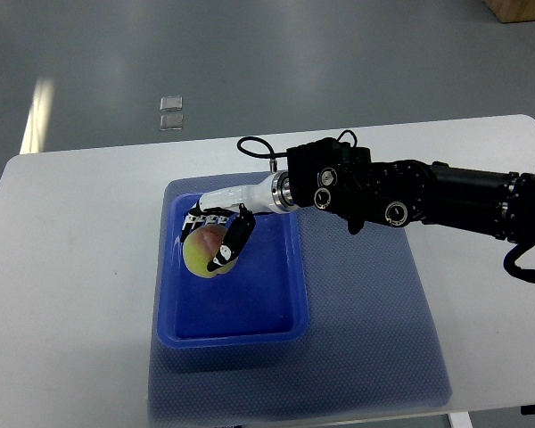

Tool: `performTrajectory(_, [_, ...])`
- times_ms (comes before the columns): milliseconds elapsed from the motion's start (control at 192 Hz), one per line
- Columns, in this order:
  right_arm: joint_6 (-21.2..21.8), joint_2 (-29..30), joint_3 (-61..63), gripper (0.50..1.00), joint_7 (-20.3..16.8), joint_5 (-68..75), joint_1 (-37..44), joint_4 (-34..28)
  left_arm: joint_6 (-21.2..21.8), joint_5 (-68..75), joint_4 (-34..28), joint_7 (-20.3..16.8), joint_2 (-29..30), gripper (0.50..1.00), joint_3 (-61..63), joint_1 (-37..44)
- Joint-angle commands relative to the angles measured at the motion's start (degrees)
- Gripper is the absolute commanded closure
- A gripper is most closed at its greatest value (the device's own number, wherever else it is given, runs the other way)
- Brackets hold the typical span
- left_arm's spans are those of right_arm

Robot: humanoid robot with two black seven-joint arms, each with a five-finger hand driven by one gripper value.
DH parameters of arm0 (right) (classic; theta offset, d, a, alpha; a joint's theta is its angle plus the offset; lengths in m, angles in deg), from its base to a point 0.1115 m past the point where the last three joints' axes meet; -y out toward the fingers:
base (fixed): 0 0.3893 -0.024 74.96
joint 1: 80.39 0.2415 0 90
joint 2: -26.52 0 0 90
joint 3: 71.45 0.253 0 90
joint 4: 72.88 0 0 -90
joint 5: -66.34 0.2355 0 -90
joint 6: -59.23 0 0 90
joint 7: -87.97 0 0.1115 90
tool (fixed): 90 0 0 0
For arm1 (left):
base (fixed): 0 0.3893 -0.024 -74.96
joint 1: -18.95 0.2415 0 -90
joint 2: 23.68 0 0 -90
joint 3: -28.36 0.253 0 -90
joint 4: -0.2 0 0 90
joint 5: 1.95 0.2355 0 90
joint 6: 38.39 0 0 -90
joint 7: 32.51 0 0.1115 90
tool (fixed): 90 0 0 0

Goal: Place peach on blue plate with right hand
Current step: 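Open the right hand to release the peach and raise it away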

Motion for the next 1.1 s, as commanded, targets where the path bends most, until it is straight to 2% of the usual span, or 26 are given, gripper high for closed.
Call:
performTrajectory(0, [-0.3,0.0,0.01,0.963,0.18,-2.08,-1.3,0.56,0.01,0.0,-0.06,0.02,0.0,0.5,0.0,0.0])
performTrajectory(83, [-0.39,0.0,-0.08,0.959,0.18,-2.26,-1.39,0.65,0.01,0.0,0.03,0.02,0.0,0.5,0.0,0.0])
performTrajectory(89, [-0.47,0.0,-0.08,0.89,0.18,-2.34,-1.48,0.65,0.01,0.0,0.03,0.02,0.0,0.5,0.0,0.0])
performTrajectory(94, [-0.47,0.0,-0.08,0.889,0.18,-2.35,-1.48,0.65,0.01,0.0,0.03,0.02,0.0,0.5,0.0,0.0])
performTrajectory(99, [-0.47,0.0,-0.08,0.859,0.18,-2.35,-1.48,0.65,0.01,0.0,0.03,0.02,0.0,0.5,0.0,0.0])
performTrajectory(104, [-0.47,0.0,-0.08,0.859,0.18,-2.35,-1.48,0.65,0.01,0.0,0.03,0.02,0.0,0.5,0.0,0.0])
performTrajectory(110, [-0.47,0.0,-0.08,0.826,0.18,-2.35,-1.48,0.65,0.01,0.0,0.03,0.02,0.0,0.5,0.0,0.0])
performTrajectory(115, [-0.47,0.0,-0.08,0.826,0.18,-2.35,-1.48,0.65,0.01,0.0,0.03,0.02,0.0,0.5,0.0,0.0])
performTrajectory(120, [-0.47,0.0,-0.08,0.8,0.18,-2.35,-1.48,0.65,0.01,0.0,0.03,0.02,0.0,0.5,0.0,0.0])
performTrajectory(136, [-0.47,0.0,-0.08,0.775,0.18,-2.35,-1.57,0.65,0.01,0.0,0.03,0.02,0.0,0.5,0.0,0.0])
performTrajectory(141, [-0.47,0.0,-0.08,0.75,0.18,-2.35,-1.65,0.73,-0.07,0.0,0.03,0.02,0.0,0.5,0.0,0.0])
performTrajectory(162, [-0.47,0.0,-0.08,0.722,0.18,-2.35,-1.74,0.73,0.01,0.0,0.03,0.02,0.0,0.5,0.0,0.0])
performTrajectory(214, [-0.47,0.0,-0.08,0.722,0.18,-2.35,-1.74,0.73,0.01,0.0,0.03,0.02,0.0,0.5,0.0,0.0])
performTrajectory(219, [-0.39,0.0,-0.08,0.669,0.18,-2.35,-1.74,0.73,0.01,0.0,0.03,0.02,0.0,0.5,0.0,0.0])
performTrajectory(292, [-0.21,0.0,-0.08,0.599,0.18,-2.26,-1.74,0.73,0.01,0.0,0.03,0.02,0.0,0.5,0.09,0.0])
performTrajectory(397, [0.32,0.0,0.01,0.572,0.18,-2.17,-1.65,0.65,0.01,0.0,-0.06,0.02,0.0,0.5,0.09,0.0])
performTrajectory(558, [0.4,0.0,0.71,0.57,0.18,-1.55,-0.78,0.56,0.01,0.0,-0.06,0.02,0.0,0.5,0.09,0.0])
performTrajectory(663, [0.58,-4.65,4.49,0.57,0.27,-0.85,3.79,-0.41,0.01,0.0,-0.06,0.02,0.0,0.5,0.09,0.0])
performTrajectory(830, [1.55,-12.12,14.78,0.57,0.27,3.63,3.18,-0.76,0.01,0.0,-0.06,0.02,0.0,0.5,0.09,0.0])
performTrajectory(939, [0.93,-14.5,19.7,0.57,0.35,7.23,0.72,-0.67,0.01,0.0,0.03,0.02,0.0,0.5,0.09,0.0])
performTrajectory(944, [0.76,-16.41,25.09,0.57,0.53,10.45,-3.2,-0.67,0.01,0.0,0.03,0.02,0.0,0.5,0.09,0.0])
performTrajectory(1096, [0.84,-16.78,46.66,0.57,0.62,19.01,-17.55,-0.59,0.01,0.0,0.03,0.02,0.0,0.5,0.09,0.0])
